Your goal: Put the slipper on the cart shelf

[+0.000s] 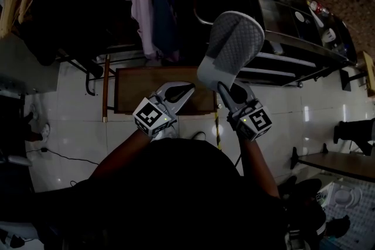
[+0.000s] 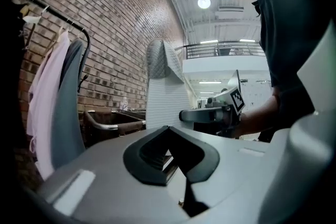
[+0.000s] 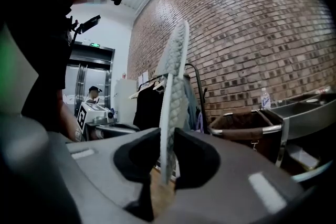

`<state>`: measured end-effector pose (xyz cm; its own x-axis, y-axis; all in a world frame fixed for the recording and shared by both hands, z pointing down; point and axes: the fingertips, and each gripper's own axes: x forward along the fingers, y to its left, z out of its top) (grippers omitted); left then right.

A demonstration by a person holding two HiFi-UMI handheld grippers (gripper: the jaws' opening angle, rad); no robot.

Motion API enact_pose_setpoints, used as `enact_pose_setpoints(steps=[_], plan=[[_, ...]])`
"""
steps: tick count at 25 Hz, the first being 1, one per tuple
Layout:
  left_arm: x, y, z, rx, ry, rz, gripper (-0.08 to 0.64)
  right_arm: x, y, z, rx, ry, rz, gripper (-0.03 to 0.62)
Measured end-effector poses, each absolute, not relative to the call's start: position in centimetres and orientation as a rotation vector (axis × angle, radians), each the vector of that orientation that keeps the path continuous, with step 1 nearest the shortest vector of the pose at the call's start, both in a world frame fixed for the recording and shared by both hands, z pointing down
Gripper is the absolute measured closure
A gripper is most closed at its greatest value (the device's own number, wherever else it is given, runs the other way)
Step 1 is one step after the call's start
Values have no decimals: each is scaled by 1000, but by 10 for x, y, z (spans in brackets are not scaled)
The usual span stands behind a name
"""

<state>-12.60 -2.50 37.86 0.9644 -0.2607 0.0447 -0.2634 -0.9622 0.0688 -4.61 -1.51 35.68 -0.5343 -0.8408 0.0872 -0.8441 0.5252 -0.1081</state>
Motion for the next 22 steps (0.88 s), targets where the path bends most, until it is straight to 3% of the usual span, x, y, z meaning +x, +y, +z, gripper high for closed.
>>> enact_pose_setpoints(steps=[22], plan=[[-114, -20, 399, 3011, -198, 80, 558, -27, 0, 399, 1647, -2580, 404, 529]])
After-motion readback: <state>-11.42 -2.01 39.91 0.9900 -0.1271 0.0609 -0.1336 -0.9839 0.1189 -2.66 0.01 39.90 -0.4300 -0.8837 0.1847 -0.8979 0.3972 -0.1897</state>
